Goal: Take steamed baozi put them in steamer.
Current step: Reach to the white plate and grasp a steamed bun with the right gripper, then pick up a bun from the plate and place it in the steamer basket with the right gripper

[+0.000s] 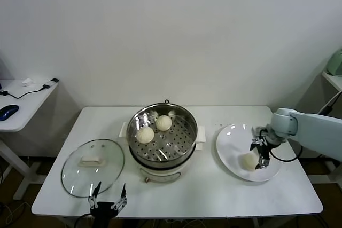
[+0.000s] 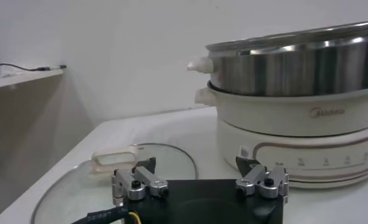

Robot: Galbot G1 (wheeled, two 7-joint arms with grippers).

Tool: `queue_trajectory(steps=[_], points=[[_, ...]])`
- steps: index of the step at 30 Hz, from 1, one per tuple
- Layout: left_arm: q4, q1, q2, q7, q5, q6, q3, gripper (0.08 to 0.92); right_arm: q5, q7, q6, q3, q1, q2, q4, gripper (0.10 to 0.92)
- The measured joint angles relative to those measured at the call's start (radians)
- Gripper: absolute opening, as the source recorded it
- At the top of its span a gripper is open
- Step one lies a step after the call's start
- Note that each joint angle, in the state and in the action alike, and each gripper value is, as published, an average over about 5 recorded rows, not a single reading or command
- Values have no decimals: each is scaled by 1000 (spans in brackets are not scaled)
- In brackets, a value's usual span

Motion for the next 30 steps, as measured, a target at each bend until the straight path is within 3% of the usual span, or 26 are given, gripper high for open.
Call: queue_trajectory(steps=[5,13,22,30], points=[[0,-2,0,-1,0,0,-3,823,-10,7,-6,24,-32,14,-19,791],[1,0,-3,-2,3,0,1,823,-14,3,-8,34,-40,14,-17,659],[-11,1,-5,-2,7,0,10,823,20,-40,18,-62,125,23,39,648],[-22,1,-5,-2,12,1,24,823,81,-114,96,-150,407,122,98,652]])
